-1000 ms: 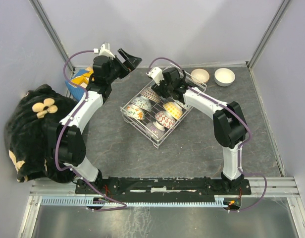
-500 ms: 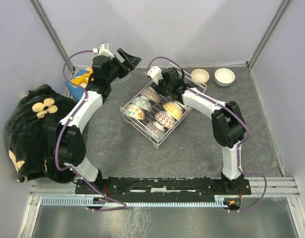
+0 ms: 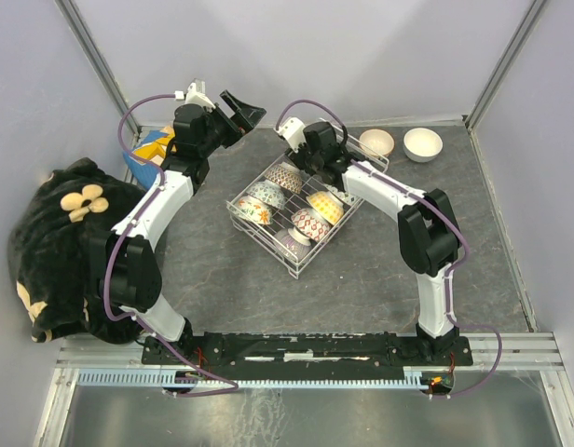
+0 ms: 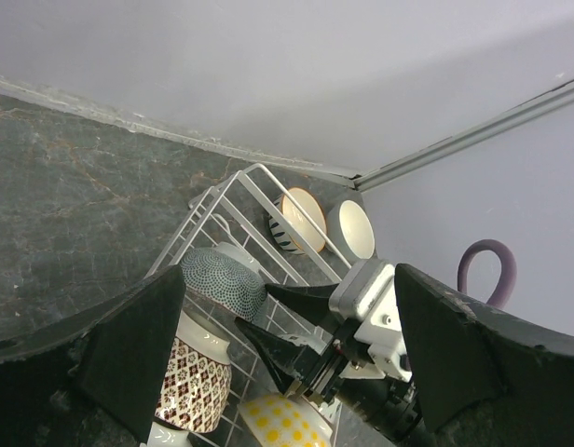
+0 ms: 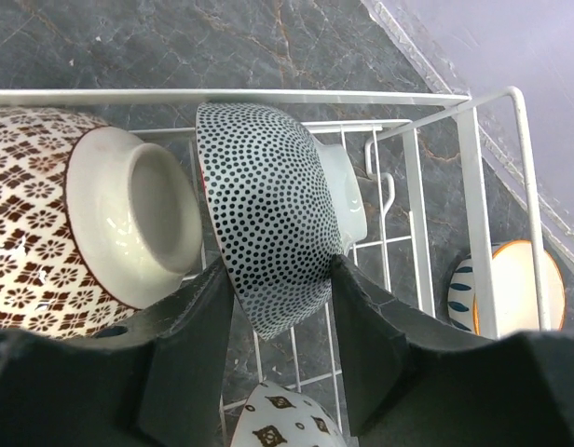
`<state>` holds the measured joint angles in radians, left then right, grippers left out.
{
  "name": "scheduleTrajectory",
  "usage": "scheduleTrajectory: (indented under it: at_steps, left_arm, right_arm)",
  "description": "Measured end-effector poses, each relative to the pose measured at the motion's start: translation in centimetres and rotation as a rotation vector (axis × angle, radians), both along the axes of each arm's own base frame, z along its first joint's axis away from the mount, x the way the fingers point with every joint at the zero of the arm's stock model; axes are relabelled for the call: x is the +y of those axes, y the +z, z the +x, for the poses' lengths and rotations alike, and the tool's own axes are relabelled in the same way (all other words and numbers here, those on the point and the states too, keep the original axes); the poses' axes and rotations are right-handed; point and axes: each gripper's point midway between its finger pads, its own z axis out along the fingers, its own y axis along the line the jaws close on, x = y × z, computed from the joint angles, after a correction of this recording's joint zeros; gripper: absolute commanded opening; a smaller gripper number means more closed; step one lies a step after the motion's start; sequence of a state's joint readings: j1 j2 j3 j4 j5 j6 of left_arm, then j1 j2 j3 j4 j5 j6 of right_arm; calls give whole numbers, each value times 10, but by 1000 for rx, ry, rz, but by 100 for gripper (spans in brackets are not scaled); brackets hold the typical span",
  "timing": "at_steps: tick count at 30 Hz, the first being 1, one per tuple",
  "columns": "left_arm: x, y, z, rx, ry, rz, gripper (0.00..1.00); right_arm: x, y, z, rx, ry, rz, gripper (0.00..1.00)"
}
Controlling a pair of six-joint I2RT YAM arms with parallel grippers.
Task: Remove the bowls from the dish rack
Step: Pick up the bowl from the dish rack.
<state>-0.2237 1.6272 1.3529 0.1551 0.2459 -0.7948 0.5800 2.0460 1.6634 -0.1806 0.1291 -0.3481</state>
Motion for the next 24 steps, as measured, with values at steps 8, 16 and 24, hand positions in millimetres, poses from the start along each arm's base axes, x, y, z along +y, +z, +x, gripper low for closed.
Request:
scheduleTrajectory:
  at_steps: [8, 16, 24]
  left_arm:
    - [0, 0, 0, 0, 0, 0, 100]
    - [0, -1, 0, 2, 0, 0, 100]
    - [0, -1, 1, 2, 0, 0, 100]
  right_arm:
    - [-4, 4, 11, 4, -34, 27, 52]
    - [-10, 0, 20, 22, -67, 41, 50]
    - [-15, -1, 23, 31, -87, 47, 47]
